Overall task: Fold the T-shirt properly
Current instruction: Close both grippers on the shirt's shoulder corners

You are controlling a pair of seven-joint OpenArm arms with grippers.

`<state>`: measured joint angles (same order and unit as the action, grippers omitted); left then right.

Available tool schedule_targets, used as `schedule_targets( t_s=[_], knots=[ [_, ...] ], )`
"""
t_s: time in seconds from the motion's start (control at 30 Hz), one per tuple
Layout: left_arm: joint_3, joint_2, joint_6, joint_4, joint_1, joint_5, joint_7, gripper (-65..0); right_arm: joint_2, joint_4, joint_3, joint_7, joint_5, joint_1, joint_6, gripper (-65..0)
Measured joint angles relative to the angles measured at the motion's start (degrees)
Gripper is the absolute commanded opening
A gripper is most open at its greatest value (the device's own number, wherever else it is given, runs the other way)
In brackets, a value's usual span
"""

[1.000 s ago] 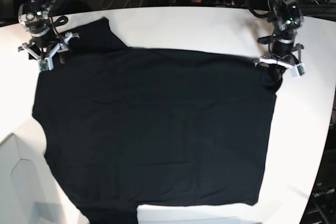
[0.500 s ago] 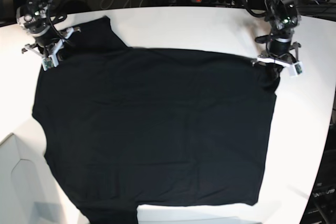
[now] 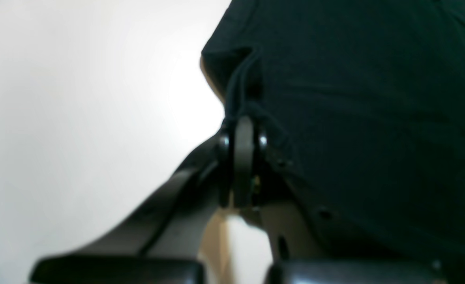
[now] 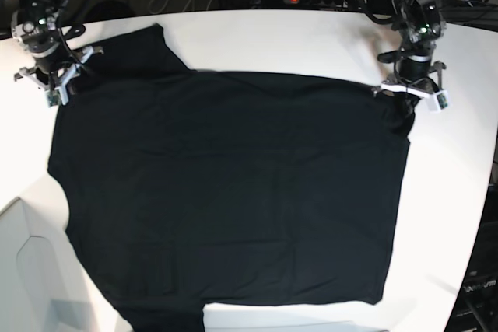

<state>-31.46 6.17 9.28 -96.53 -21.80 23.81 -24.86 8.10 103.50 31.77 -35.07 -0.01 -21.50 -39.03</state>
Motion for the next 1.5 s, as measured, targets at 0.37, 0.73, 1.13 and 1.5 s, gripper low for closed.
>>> schedule_targets(
  t_s=[0.37, 0.73, 1.13, 1.5],
  knots=[
    [0.0, 0.0, 0.0, -0.02, -0.24, -0.02, 0.0, -64.9, -0.2, -3.78, -0.02, 0.35, 2.38, -1.22, 0.0, -26.9],
    [0.0, -0.02, 0.0, -0.02, -0.24, 0.02, 0.0, -64.9, -0.04, -5.64, 0.0, 1.2, 2.91, -2.25, 0.02, -39.5],
    [0.0, -0.02, 0.0, -0.02, -0.24, 0.02, 0.0, -64.9, -0.31, -3.96, 1.09, 0.55, 2.64, -2.49, 0.0, -65.0],
    [-3.02, -0.2, 0.2, -0.24, -1.2, 0.46, -0.24, -64.9, -0.35, 1.88, 4.26, 0.5, 2.84, -2.82, -0.02, -65.0]
  ],
)
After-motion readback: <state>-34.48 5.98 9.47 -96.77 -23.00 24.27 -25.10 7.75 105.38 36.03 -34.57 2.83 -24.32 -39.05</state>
